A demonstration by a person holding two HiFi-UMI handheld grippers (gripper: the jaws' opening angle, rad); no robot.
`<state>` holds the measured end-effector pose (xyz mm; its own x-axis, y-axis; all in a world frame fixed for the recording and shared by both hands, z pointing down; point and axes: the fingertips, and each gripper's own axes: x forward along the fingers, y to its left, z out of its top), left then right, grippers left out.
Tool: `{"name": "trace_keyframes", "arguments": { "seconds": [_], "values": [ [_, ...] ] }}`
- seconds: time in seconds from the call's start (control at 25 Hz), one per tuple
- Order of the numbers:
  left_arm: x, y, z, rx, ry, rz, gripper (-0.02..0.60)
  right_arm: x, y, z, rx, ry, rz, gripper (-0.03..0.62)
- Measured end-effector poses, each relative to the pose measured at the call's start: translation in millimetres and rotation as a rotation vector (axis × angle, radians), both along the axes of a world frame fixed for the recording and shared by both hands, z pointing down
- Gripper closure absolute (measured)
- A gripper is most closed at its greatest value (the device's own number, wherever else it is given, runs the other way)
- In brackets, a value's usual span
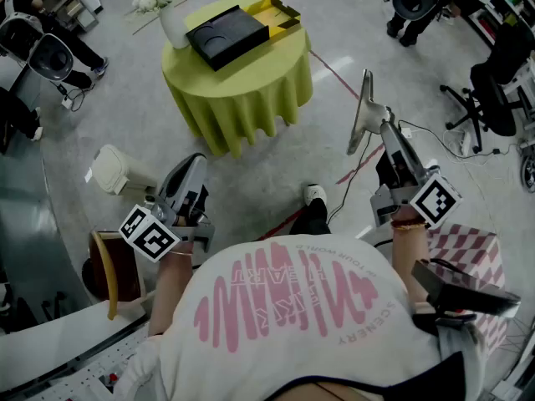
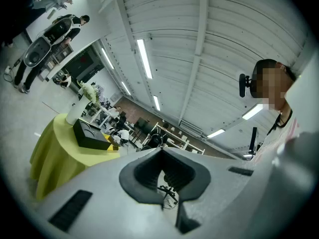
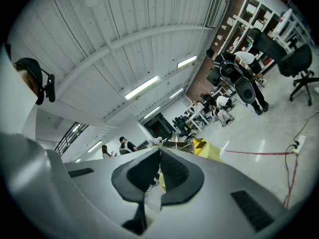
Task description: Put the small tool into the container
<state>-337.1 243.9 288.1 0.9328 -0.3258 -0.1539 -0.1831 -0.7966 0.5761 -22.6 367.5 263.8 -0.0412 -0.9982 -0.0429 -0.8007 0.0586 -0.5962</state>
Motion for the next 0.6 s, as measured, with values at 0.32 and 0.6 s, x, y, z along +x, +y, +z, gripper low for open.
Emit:
{"name": "trace_keyframes", "arguments": {
  "seconds": [0.32,0.6],
  "values": [
    [24,-1,-3,0.03,-0.016,-0.019,0.574,8,-13,3,0.0,0.018,-0.05,0.583],
    [98,-43,-2,0.032,-0.05,-0.035,0.574,47,-75,14,-0.046,0.064,-0.133,0.583]
  ]
}}
